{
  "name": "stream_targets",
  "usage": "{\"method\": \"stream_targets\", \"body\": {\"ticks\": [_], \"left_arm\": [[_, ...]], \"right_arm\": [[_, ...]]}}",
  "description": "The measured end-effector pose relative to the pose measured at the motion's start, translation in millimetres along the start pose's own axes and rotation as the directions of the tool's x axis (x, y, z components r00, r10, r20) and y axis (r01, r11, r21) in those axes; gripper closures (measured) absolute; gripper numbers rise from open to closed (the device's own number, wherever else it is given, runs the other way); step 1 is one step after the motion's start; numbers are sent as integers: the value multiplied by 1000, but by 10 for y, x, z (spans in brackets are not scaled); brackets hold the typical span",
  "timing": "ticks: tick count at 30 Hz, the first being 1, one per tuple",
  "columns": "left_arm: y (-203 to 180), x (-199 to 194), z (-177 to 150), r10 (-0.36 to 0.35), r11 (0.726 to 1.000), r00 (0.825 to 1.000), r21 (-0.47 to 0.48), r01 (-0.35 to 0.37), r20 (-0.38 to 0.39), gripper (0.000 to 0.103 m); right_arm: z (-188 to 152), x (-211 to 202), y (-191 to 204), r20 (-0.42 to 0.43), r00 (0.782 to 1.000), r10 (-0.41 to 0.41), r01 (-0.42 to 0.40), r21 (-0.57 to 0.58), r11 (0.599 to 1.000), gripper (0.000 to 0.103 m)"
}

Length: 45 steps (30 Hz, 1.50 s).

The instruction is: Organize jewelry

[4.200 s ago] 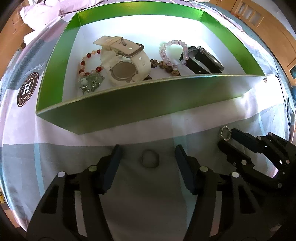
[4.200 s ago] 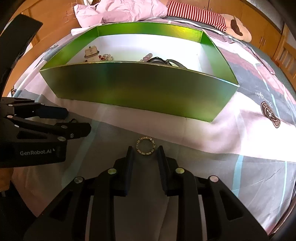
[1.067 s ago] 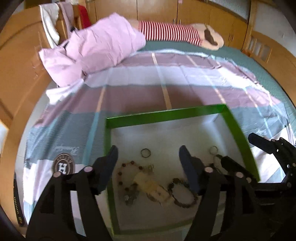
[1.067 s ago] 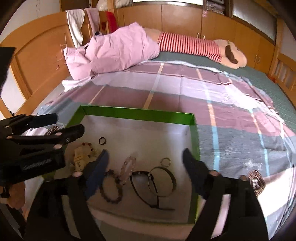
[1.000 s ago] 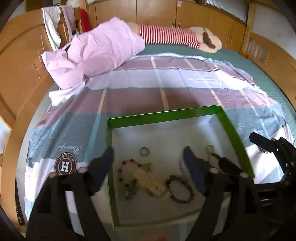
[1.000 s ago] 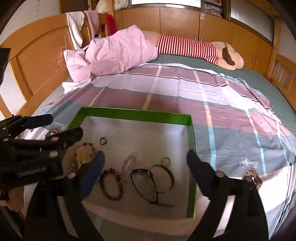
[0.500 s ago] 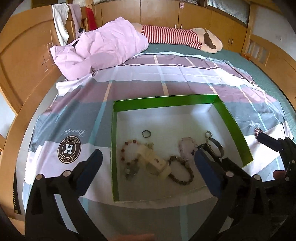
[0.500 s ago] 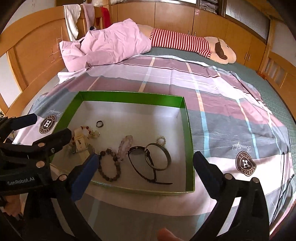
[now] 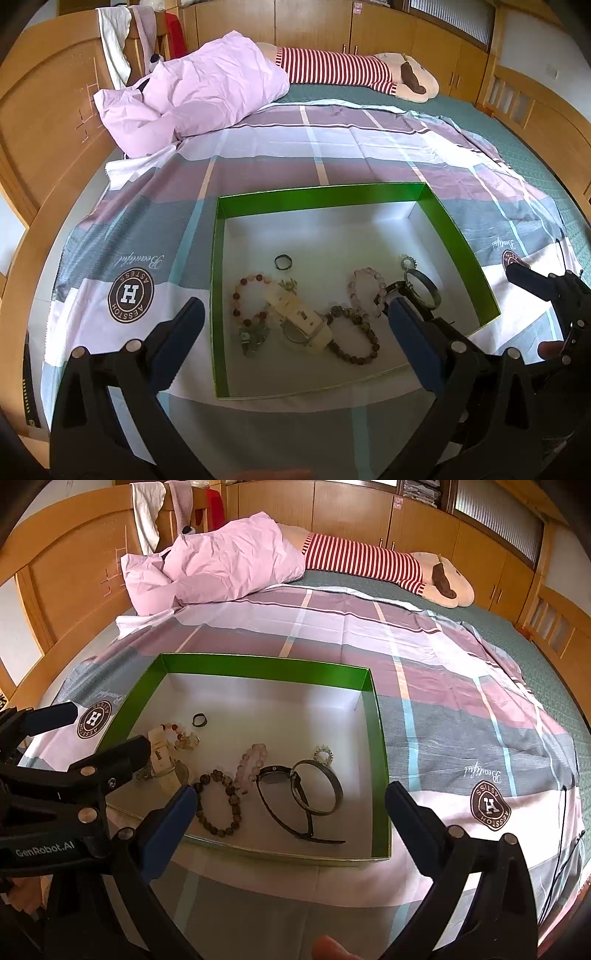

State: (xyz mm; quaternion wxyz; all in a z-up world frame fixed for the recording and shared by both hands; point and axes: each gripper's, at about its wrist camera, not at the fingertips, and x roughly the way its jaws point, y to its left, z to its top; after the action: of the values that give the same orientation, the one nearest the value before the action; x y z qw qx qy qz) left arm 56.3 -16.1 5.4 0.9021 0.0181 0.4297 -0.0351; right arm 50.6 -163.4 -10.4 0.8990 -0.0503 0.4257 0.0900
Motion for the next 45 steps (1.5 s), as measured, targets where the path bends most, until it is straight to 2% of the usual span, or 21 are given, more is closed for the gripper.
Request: {"method": "stream_targets", "body": {"ticks": [45], "left_arm": [[-16,35,-16,-3,1000,1000,-12,3,-15,4]], "right_arm": [[3,45,35,-7,1000,2,-2,-22,1000,4]]}}
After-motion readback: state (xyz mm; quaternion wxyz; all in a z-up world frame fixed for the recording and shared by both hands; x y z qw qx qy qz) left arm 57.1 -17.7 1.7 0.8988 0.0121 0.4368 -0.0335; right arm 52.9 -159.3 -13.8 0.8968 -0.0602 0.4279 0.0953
